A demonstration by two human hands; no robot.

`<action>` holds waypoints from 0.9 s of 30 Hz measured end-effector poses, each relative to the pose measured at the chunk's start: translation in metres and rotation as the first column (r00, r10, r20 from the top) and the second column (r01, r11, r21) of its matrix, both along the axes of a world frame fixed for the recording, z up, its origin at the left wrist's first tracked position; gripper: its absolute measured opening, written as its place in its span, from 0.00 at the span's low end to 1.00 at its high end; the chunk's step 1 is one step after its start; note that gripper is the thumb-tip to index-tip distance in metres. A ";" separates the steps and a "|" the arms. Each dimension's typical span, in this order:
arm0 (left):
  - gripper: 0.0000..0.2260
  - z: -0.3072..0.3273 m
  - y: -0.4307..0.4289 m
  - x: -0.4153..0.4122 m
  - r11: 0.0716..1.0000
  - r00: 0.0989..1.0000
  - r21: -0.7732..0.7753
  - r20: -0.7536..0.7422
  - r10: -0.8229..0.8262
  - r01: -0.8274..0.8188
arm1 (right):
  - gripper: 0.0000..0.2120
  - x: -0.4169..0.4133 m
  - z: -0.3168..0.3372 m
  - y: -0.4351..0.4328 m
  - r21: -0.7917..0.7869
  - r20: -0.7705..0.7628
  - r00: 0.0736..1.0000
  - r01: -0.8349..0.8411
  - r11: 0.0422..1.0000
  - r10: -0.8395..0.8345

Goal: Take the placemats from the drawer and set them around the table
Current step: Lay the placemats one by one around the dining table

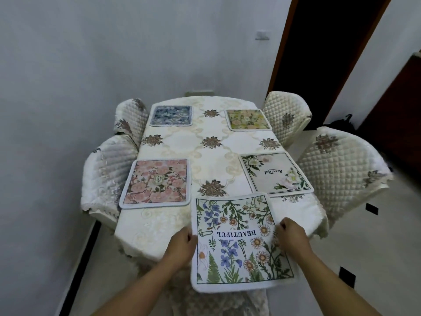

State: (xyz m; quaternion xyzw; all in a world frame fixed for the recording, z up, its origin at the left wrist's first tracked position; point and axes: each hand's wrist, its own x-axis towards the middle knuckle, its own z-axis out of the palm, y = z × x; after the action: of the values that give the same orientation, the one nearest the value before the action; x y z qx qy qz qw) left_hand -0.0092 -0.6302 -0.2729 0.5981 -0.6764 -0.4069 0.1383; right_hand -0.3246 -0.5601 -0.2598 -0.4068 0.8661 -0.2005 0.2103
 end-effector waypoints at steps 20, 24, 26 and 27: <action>0.11 -0.091 -0.028 -0.043 0.966 0.852 -0.251 0.489 0.185 -0.066 | 0.06 -0.048 -0.113 -0.058 0.057 -0.134 0.958 -0.249 0.967 0.254; 0.25 -0.102 -0.042 -0.057 0.970 0.874 -0.242 0.475 0.097 0.024 | 0.21 -0.037 -0.120 -0.068 0.019 -0.302 0.845 -0.457 0.889 0.441; 0.29 -0.106 -0.053 -0.068 0.975 0.882 -0.206 0.471 0.028 0.079 | 0.33 -0.028 -0.126 -0.074 0.080 -0.256 0.790 -0.557 0.827 0.557; 0.29 -0.108 -0.056 -0.073 0.974 0.879 -0.198 0.476 -0.001 0.109 | 0.35 -0.026 -0.131 -0.076 0.110 -0.234 0.769 -0.588 0.802 0.595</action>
State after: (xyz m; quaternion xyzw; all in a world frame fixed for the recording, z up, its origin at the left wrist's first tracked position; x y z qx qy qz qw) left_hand -0.0822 -0.6866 -0.3809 0.6407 -0.7472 -0.1753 0.0225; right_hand -0.3505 -0.6359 -0.3909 -0.6777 0.7167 -0.0565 0.1548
